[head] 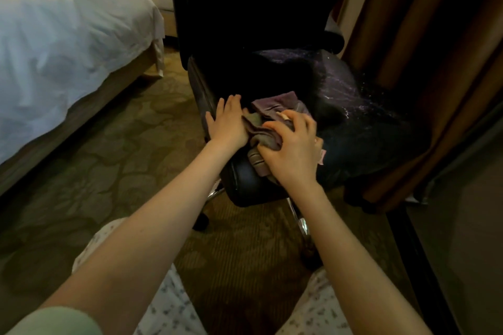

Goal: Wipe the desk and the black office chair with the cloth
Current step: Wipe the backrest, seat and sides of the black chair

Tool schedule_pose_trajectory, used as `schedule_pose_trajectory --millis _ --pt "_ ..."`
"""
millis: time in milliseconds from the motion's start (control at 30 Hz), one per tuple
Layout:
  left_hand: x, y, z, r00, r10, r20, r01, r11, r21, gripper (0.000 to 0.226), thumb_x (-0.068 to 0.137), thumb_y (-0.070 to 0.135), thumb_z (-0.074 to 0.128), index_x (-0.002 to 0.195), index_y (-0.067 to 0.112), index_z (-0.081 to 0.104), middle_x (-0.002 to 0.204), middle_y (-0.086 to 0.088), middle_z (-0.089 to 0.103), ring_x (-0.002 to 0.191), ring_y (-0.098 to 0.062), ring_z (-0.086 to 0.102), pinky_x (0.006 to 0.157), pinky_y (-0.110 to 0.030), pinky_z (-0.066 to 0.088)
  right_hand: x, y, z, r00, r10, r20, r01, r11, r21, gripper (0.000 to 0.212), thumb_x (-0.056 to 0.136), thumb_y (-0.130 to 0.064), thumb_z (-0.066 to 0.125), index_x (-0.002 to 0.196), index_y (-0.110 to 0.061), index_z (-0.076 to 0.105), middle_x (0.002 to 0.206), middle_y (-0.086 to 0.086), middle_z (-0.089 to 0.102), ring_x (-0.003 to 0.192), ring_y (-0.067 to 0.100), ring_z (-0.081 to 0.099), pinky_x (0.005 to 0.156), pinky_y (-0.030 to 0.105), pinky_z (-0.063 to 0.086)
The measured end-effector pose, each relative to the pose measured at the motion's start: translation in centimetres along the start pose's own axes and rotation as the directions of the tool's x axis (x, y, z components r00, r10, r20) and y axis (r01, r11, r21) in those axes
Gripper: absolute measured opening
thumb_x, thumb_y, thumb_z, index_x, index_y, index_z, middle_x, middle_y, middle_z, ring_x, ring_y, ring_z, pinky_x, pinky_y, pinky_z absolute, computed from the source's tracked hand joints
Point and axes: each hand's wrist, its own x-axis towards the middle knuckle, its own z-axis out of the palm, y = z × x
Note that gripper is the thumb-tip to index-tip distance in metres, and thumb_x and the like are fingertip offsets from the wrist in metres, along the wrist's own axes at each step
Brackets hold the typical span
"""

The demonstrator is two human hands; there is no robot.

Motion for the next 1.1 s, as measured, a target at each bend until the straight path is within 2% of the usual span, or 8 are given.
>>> schedule_pose_trajectory --millis 200,333,400,500,633,700,900,1100 --pt "-0.6 0.0 -0.8 0.999 -0.023 -0.049 0.020 0.998 -0.051 0.047 0.102 0.019 0.025 0.148 0.014 0.021 0.155 -0.004 0.021 0.145 -0.019 0.009 0.116 -0.052 0.007 3.0 7.0 -2.3 0.918 0.376 -0.127 -0.394 0.901 -0.182 0.046 0.080 -0.038 0.066 0.124 -0.028 0.059 0.142 0.003 0.038 0.135 0.030 0.024 0.100 0.053 0.030" --pt "-0.9 -0.1 -0.5 0.997 -0.034 -0.069 0.025 0.992 -0.122 0.046 0.101 0.016 0.027 0.147 0.016 0.025 0.153 -0.005 0.024 0.145 -0.019 0.010 0.116 -0.051 0.009 2.2 6.8 -3.1 0.857 0.466 -0.221 -0.484 0.875 -0.033 0.041 0.079 -0.032 0.067 0.119 -0.024 0.063 0.139 0.003 0.041 0.134 0.029 0.025 0.102 0.054 0.029" --pt "-0.6 -0.2 -0.6 0.996 -0.029 -0.085 0.016 0.989 -0.150 0.046 0.100 0.015 0.029 0.146 0.017 0.026 0.153 -0.005 0.025 0.145 -0.019 0.010 0.116 -0.051 0.009 0.3 4.3 -2.1 0.896 0.363 -0.258 -0.367 0.930 0.032 0.037 0.076 -0.028 0.071 0.113 -0.022 0.066 0.135 0.005 0.046 0.131 0.030 0.030 0.100 0.052 0.032" --pt "-0.4 -0.5 -0.7 0.997 -0.047 -0.061 0.031 0.970 -0.240 0.047 0.099 0.012 0.030 0.145 0.020 0.028 0.152 -0.006 0.025 0.144 -0.018 0.011 0.116 -0.047 0.008 -0.7 0.2 -0.1 0.972 0.176 -0.153 -0.183 0.982 -0.038 0.040 0.077 -0.031 0.071 0.116 -0.025 0.065 0.136 0.003 0.045 0.131 0.027 0.029 0.099 0.052 0.028" --pt "0.0 -1.4 -0.8 0.998 -0.068 -0.014 0.060 0.940 -0.335 0.048 0.098 0.010 0.033 0.145 0.023 0.027 0.152 -0.001 0.028 0.142 -0.018 0.018 0.116 -0.042 0.009 2.1 -1.4 -0.4 0.987 0.160 0.017 -0.156 0.976 -0.152 0.040 0.085 -0.037 0.061 0.124 -0.026 0.059 0.141 -0.001 0.038 0.133 0.024 0.022 0.103 0.054 0.023" --pt "0.2 -1.7 -0.9 0.997 -0.075 0.005 0.072 0.924 -0.375 0.050 0.098 0.009 0.035 0.145 0.025 0.027 0.151 0.003 0.030 0.141 -0.017 0.021 0.116 -0.042 0.009 2.3 -1.7 -0.3 0.993 0.047 0.107 -0.026 0.982 -0.187 0.039 0.084 -0.035 0.063 0.121 -0.023 0.061 0.139 0.003 0.040 0.134 0.027 0.024 0.102 0.056 0.023" --pt "0.5 -2.0 -1.2 0.997 -0.081 0.017 0.080 0.905 -0.418 0.050 0.097 0.009 0.038 0.144 0.022 0.028 0.149 0.003 0.036 0.136 -0.020 0.032 0.113 -0.045 0.020 -0.8 -1.5 -0.1 0.927 -0.345 0.146 0.367 0.915 -0.167 0.031 0.058 -0.023 0.082 0.087 -0.017 0.074 0.110 0.008 0.063 0.114 0.028 0.036 0.082 0.059 0.039" --pt "0.2 -1.8 -1.5 0.998 -0.066 0.017 0.068 0.936 -0.347 0.051 0.096 0.015 0.043 0.144 0.021 0.028 0.149 0.000 0.034 0.138 -0.022 0.027 0.113 -0.042 0.018 -1.8 0.6 -1.9 0.891 -0.410 0.198 0.403 0.912 0.073 0.021 0.070 -0.037 0.057 0.080 -0.026 0.072 0.110 -0.002 0.061 0.116 0.020 0.039 0.083 0.046 0.035"
